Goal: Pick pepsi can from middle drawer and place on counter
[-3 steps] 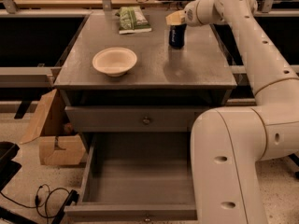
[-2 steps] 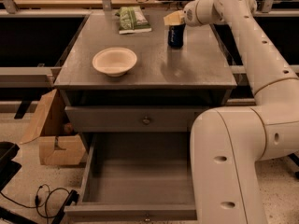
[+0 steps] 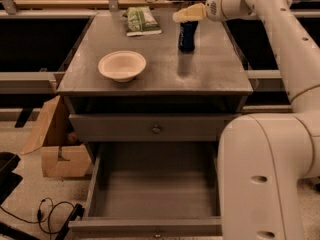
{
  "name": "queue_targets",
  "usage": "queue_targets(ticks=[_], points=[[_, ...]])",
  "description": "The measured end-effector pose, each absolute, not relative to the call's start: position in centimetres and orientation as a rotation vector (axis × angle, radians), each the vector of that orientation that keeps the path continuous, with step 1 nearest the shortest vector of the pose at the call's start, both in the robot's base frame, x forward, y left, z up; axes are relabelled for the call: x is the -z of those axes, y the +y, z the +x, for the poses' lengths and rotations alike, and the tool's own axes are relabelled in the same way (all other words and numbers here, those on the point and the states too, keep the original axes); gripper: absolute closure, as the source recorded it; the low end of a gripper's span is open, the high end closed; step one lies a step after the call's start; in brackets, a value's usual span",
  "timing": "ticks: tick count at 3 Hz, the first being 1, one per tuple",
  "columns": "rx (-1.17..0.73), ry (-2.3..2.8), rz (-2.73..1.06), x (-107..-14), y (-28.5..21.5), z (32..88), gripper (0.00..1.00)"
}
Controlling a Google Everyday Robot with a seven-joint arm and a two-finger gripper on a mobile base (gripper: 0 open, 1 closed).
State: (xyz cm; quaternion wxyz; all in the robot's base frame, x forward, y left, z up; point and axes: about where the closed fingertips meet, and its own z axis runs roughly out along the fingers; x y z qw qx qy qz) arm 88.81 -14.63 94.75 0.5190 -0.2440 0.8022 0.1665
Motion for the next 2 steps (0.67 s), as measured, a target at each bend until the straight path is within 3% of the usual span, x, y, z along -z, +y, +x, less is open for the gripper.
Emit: queue_targets(ticks=[2], points=[[-0.242, 1.884, -0.636, -102.4, -20.7, 79.5, 0.0]])
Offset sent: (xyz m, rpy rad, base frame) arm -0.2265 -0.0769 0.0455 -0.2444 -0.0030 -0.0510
